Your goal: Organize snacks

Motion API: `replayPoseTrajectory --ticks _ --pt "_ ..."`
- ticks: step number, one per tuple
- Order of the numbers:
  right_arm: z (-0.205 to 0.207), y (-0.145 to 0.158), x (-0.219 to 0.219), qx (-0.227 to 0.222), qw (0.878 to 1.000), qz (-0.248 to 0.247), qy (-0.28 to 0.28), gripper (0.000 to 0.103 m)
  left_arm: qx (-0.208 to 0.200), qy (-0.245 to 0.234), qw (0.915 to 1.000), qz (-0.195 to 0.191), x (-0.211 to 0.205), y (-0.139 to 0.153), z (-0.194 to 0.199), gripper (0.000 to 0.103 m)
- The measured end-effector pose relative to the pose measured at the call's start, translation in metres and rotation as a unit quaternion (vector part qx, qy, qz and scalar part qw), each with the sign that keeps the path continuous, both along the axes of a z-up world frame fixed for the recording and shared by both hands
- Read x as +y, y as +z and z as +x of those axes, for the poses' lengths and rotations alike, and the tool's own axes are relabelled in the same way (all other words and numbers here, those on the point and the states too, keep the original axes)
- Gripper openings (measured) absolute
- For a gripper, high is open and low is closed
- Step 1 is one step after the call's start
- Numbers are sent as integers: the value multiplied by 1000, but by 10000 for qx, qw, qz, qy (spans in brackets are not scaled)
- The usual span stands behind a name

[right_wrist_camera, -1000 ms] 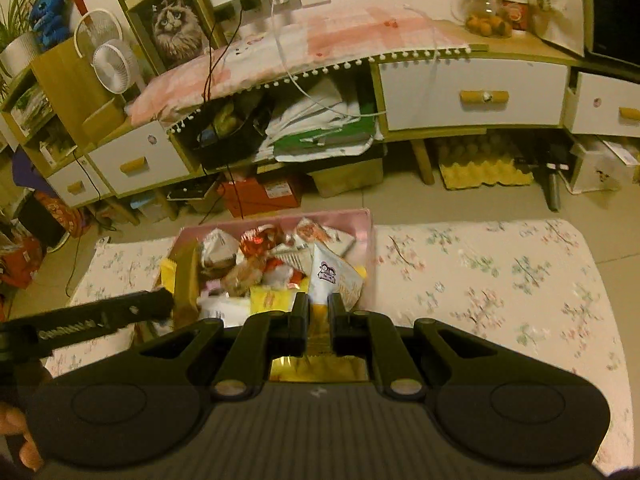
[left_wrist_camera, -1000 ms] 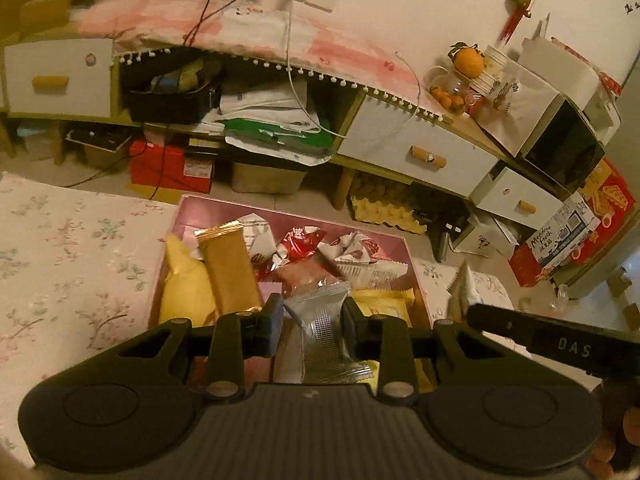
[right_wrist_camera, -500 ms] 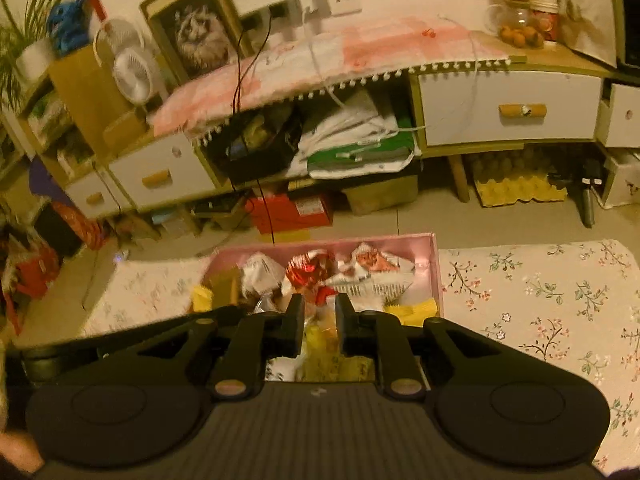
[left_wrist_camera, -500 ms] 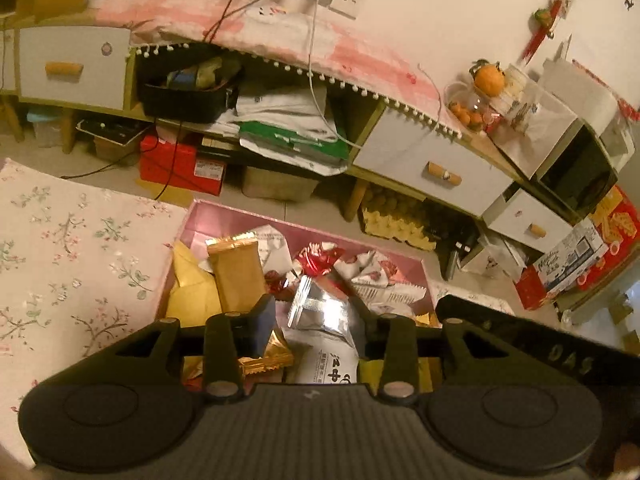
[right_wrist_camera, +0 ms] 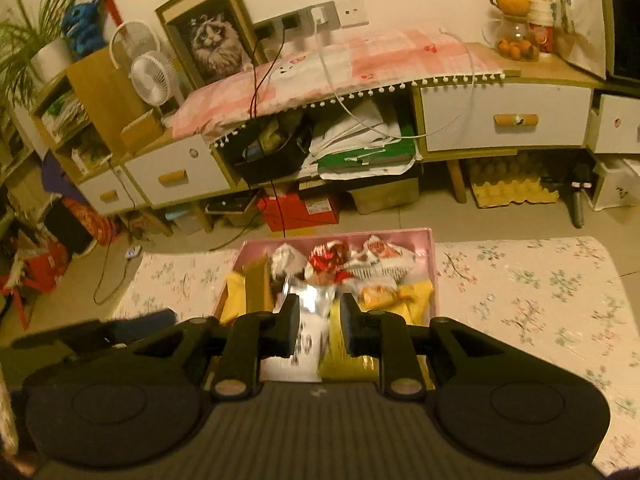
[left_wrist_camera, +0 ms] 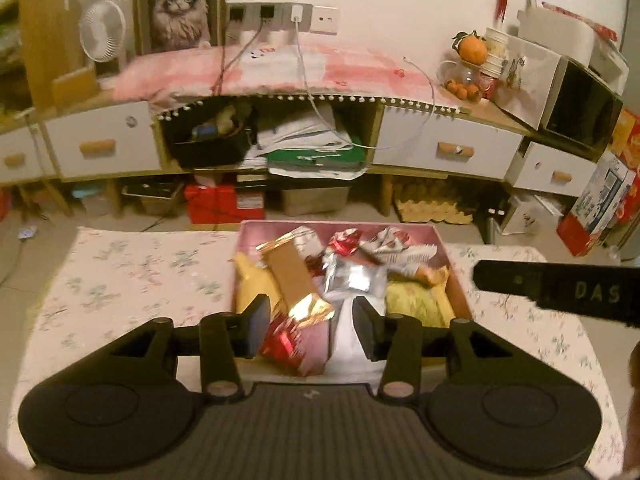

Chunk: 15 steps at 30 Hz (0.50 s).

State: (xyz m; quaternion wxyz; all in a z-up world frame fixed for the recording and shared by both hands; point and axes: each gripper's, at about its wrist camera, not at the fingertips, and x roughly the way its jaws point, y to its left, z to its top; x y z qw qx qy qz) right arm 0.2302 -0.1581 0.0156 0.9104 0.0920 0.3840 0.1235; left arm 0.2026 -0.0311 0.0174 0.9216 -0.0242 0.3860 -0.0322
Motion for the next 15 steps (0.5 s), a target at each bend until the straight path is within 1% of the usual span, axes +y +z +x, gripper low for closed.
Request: replayPoseTrajectory --ticks 3,5,8,12,15 --pt "-17 4 -3 22 9999 12 -114 21 -80 48 10000 -29 3 9 -20 51" --pt "-30 8 -2 12 10000 50 -79 21 -141 86 9999 -10 5 16 -35 51" --pt "-47 13 2 -41 10000 -40 -60 21 -237 108 9997 29 5 23 -55 51" --pt "-68 18 6 -93 9999 -26 -26 21 -332 117 9994 -33 6 30 -80 51" --pt "-85 20 9 -125 9999 -61 -44 22 -456 137 9988 97 5 33 -97 51"
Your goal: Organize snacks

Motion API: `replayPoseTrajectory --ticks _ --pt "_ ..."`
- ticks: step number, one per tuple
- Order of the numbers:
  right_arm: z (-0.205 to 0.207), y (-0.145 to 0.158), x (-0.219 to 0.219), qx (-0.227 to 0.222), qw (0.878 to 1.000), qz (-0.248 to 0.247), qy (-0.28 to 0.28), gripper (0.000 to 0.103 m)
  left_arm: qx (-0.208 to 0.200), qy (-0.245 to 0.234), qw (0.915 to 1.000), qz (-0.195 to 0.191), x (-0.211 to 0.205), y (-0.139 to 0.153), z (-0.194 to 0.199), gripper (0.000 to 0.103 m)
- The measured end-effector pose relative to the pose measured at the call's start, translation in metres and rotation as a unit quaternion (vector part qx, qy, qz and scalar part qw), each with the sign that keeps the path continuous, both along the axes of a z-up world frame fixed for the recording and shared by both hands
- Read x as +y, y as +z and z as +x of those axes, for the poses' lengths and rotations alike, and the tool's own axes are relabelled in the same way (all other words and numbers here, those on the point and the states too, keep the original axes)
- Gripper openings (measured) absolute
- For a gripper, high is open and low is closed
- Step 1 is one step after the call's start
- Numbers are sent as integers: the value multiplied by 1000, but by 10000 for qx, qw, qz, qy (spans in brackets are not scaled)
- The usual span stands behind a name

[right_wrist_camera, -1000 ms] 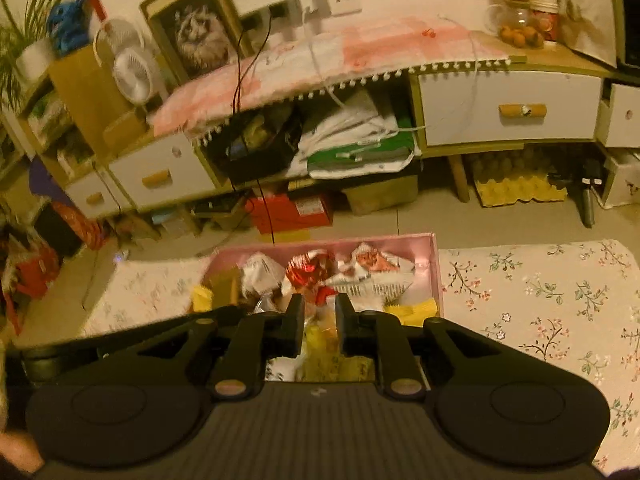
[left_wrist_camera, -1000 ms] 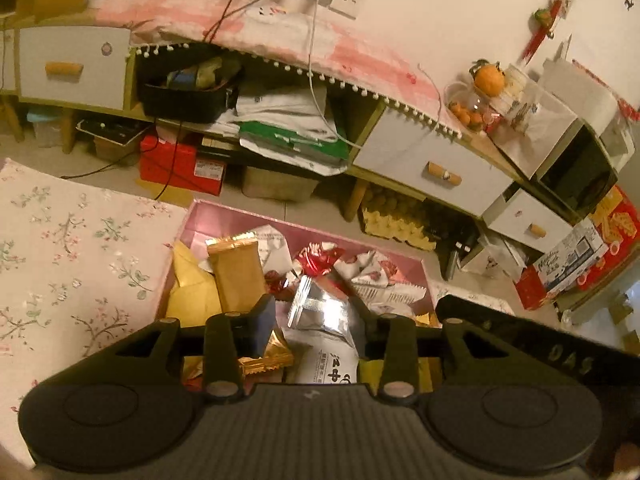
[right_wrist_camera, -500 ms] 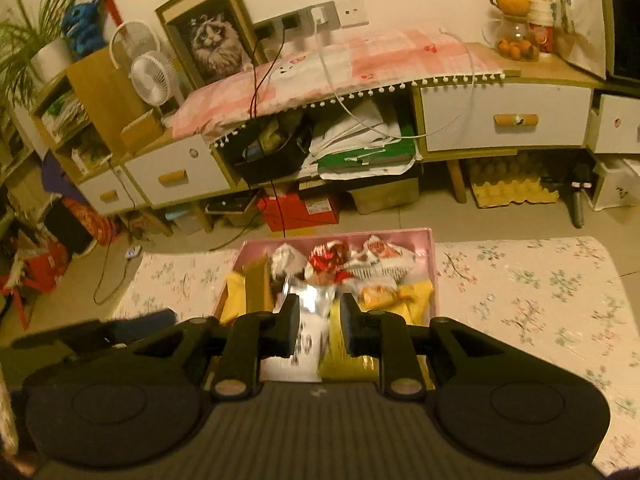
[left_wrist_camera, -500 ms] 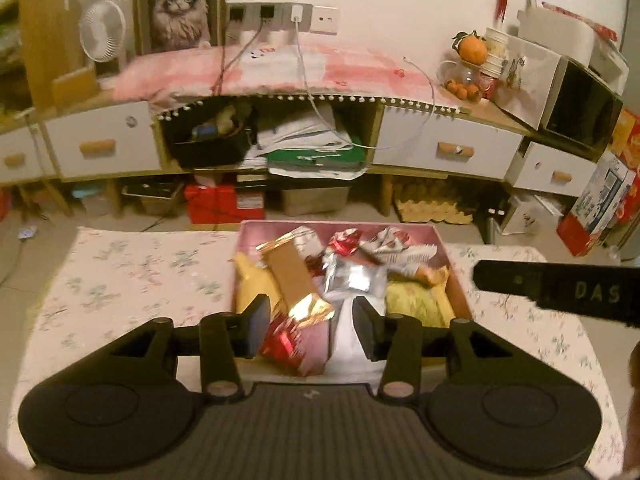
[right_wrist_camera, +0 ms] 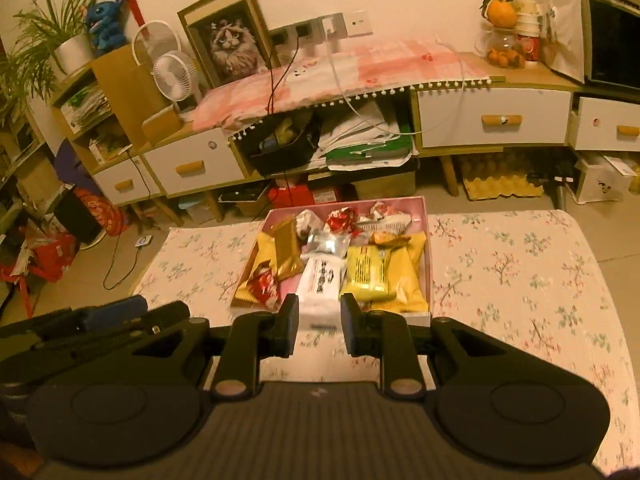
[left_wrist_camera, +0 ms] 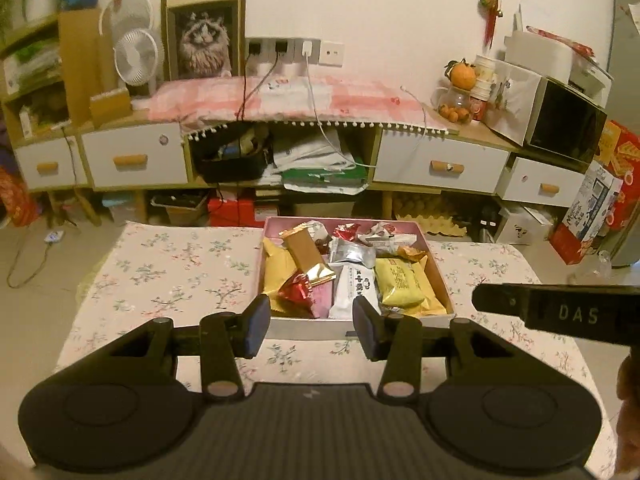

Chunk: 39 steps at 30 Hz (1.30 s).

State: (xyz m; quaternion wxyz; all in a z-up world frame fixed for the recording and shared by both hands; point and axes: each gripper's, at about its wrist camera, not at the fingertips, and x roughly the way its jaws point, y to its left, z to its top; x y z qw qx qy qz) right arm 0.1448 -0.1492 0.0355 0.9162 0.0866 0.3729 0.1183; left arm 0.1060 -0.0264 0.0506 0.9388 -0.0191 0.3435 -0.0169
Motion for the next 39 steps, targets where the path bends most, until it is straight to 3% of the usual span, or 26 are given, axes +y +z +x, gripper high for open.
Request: replayPoseTrajectory --ticks 17,26,31,39 --pt "-69 -7 10 -330 9988 -309 -168 26 -395 29 9985 377 -1 -1 -67 51" --pt "-76 -6 10 -467 9975 -469 -235 55 -295 94 9986 427 1 -6 -66 70" --pt "-78 -6 13 -459 9972 -531 -246 70 -306 196 9984 426 1 -6 -67 91" --pt "-80 -8 15 -336 9974 -570 -292 92 -310 289 9978 512 0 -4 -71 100"
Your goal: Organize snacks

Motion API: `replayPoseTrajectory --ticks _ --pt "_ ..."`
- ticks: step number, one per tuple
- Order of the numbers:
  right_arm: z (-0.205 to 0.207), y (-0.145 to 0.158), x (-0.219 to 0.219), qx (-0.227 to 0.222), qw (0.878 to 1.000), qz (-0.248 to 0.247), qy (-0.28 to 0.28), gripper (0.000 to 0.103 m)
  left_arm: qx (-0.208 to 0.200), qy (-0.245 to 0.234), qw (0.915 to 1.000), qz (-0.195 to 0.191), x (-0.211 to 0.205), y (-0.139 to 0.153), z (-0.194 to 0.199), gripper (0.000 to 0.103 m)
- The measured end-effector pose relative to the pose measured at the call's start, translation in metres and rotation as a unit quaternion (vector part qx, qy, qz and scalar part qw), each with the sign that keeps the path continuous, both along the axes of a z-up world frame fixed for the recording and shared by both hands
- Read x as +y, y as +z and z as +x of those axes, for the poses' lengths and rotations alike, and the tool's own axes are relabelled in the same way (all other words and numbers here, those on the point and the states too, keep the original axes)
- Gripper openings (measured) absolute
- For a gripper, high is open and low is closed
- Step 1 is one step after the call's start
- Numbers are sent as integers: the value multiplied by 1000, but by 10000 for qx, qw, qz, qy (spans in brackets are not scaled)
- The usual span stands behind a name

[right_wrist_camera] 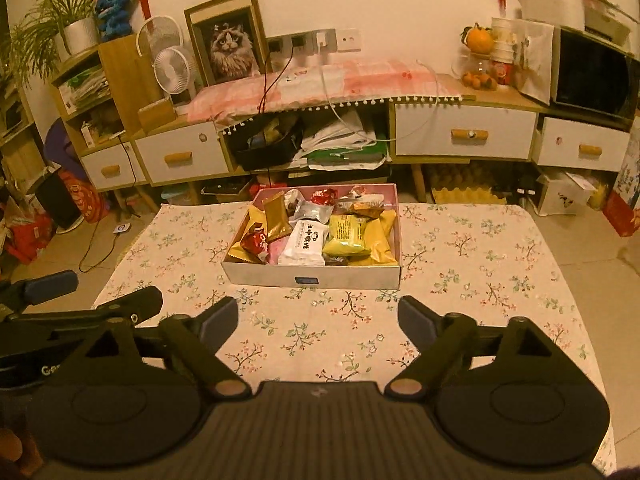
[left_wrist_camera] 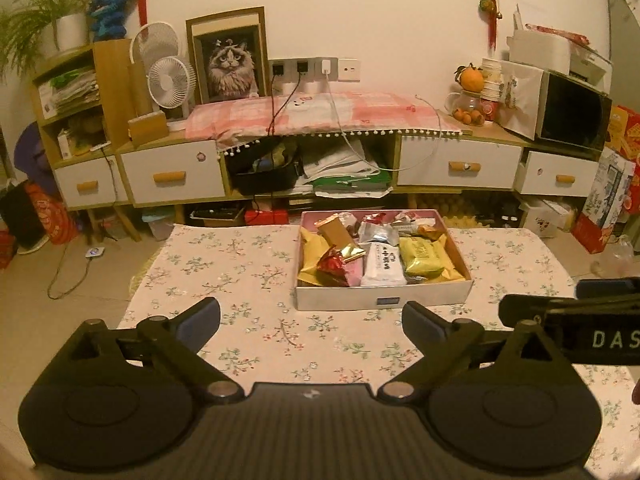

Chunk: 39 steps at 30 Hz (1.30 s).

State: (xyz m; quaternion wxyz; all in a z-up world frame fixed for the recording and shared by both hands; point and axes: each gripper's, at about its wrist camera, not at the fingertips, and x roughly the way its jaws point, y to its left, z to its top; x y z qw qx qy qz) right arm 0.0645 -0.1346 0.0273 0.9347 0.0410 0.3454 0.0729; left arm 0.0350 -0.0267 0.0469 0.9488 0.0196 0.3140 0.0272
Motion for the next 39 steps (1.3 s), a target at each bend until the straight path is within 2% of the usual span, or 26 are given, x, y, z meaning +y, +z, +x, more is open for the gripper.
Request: replayPoseTrajectory --ticks 8,20,24,31,39 --pt "0 -2 1 86 9999 3 -74 102 59 98 9999 -43 4 0 1 103" --pt "1 -2 3 121 9999 -81 -61 103 169 121 9998 47 3 -2 4 103" --pt "2 -2 2 115 9998 -115 -92 103 346 111 9991 -219 7 -5 9 103" --pt "2 -3 2 121 9998 -143 -107 103 271 106 9995 -82 2 -6 6 103" --pt "1 -3 2 105 9998 -115 -97 103 225 99 9996 -164 5 -6 6 103"
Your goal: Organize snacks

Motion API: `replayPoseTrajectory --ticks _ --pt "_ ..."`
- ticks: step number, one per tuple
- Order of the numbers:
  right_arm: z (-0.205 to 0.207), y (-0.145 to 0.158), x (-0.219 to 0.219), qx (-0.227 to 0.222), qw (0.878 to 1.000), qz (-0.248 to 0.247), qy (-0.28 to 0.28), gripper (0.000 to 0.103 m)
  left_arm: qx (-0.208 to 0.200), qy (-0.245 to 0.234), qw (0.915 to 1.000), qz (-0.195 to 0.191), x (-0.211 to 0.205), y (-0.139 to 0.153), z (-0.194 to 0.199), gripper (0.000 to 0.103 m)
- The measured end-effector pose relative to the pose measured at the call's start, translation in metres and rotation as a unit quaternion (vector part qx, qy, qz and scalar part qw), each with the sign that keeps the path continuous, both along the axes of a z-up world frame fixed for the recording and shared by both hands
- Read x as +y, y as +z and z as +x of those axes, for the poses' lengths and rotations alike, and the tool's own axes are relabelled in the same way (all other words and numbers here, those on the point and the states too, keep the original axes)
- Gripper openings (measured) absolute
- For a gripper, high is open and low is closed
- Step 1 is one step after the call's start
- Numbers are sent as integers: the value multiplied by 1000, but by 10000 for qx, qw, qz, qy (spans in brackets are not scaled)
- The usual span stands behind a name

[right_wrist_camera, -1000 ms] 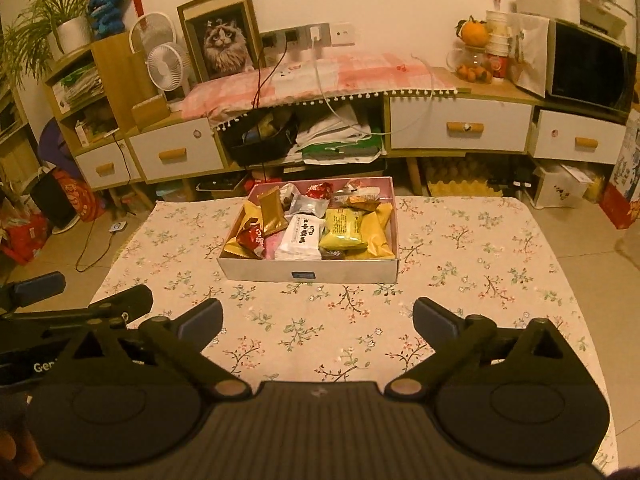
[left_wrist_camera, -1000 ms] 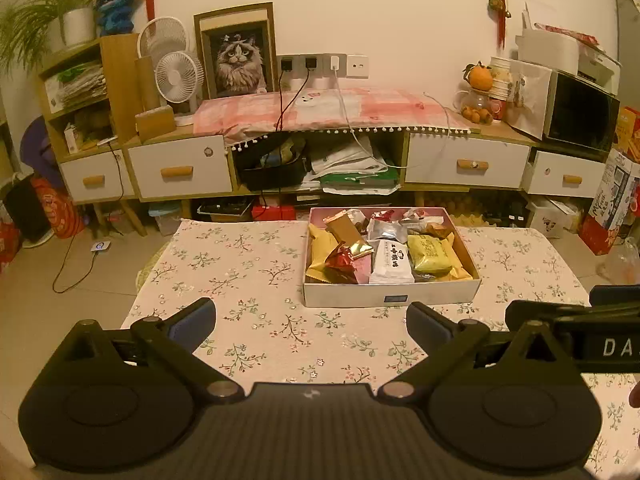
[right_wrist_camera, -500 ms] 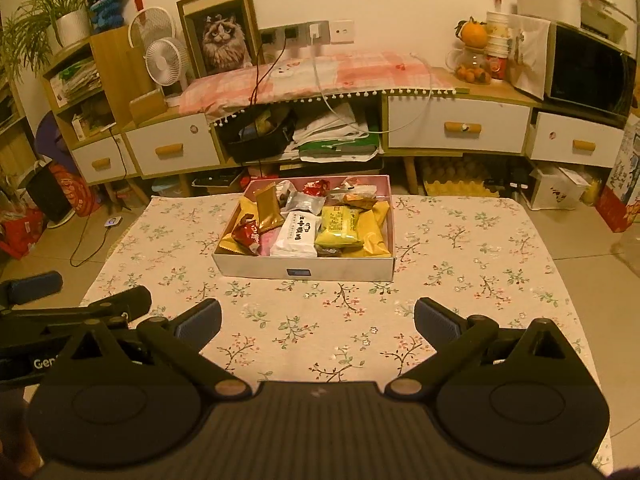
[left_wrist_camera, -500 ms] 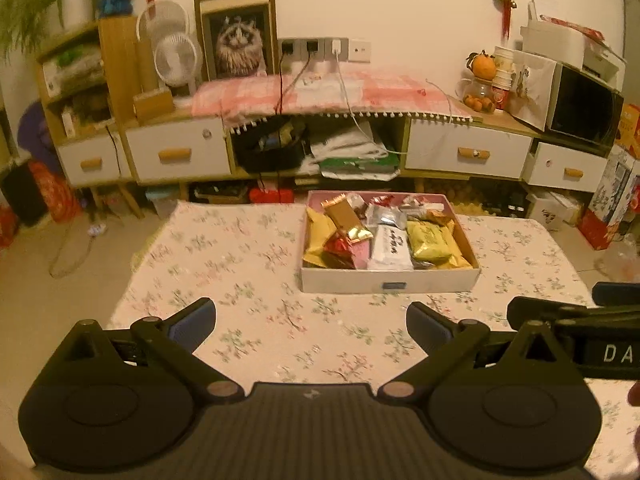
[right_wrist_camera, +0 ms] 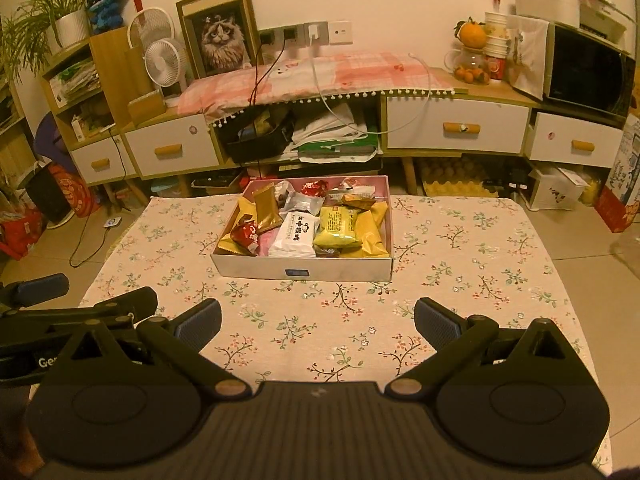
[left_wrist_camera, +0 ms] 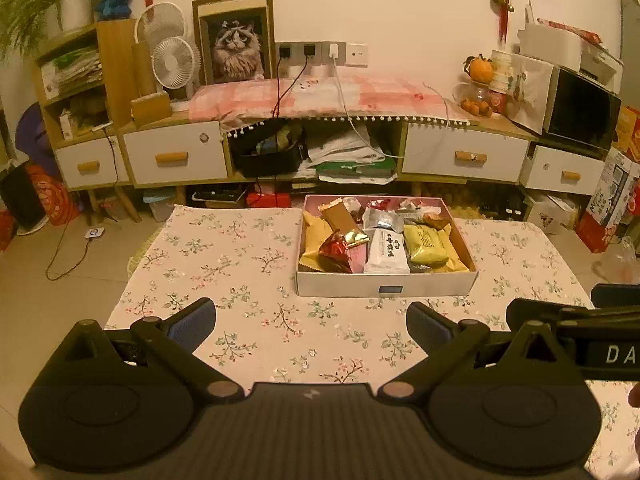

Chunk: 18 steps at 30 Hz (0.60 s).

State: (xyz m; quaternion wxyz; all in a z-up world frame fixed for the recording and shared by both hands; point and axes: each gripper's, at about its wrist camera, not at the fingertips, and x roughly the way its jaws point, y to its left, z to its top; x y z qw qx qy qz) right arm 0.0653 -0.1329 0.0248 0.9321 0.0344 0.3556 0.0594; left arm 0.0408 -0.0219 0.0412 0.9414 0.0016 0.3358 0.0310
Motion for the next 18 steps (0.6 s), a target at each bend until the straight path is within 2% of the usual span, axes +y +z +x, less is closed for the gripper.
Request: replayPoseTrajectory --ticks 18 --pt "0 1 2 -25 10000 1 14 103 11 -5 10000 -36 1 -1 1 103"
